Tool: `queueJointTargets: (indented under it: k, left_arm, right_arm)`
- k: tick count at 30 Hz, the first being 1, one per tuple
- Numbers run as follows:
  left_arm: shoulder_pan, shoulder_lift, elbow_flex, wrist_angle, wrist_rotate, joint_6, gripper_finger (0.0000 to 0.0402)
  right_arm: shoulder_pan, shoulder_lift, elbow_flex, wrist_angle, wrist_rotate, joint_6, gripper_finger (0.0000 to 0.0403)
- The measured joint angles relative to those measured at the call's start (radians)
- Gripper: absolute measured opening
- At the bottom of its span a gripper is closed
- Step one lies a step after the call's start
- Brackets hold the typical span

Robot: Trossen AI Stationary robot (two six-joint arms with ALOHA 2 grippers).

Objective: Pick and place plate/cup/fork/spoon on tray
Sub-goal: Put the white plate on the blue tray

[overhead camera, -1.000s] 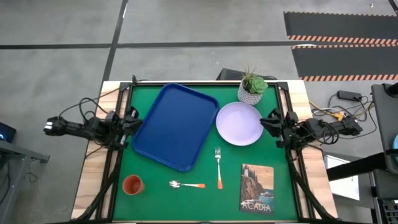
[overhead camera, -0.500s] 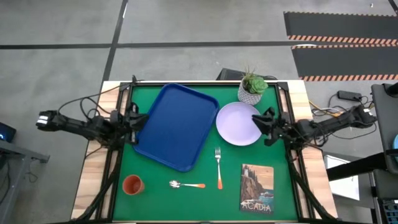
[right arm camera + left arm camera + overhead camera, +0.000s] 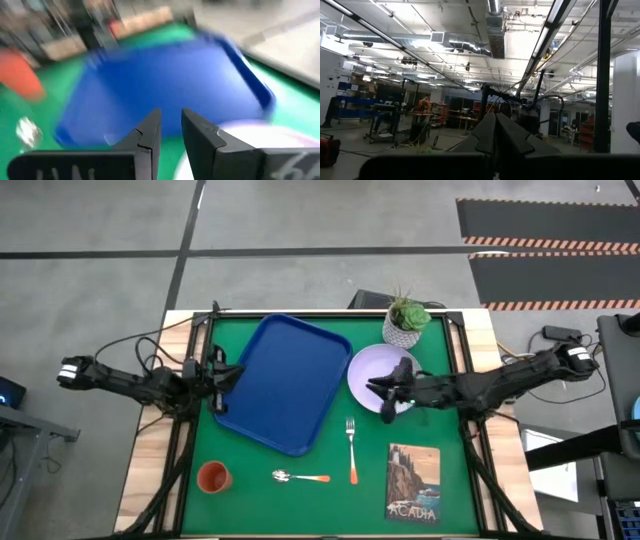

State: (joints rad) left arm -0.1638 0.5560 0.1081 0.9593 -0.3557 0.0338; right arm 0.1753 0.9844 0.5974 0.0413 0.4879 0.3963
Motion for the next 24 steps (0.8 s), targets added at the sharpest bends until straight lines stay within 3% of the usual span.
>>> queueJointTargets:
  k: [6,10,17,24]
  left_arm:
    - [0.0,0.015,0.0,-0.027,0.0,0.0,0.0]
    - [0.0,0.033,0.0,-0.027,0.0,0.0,0.0]
    - [0.0,0.053,0.0,-0.028,-0.001,0.0,0.0]
    - [0.0,0.071,0.001,-0.026,-0.001,0.0,0.0]
  right_arm:
    - [0.0,0.101,0.213,-0.498,-0.089,0.048,0.0068]
    - [0.0,0.159,0.281,-0.637,-0.158,0.0,0.0068]
    - [-0.025,0.226,0.271,-0.573,-0.248,-0.136,0.0068]
    - [-0.026,0.268,0.211,-0.433,-0.253,-0.195,0.0068]
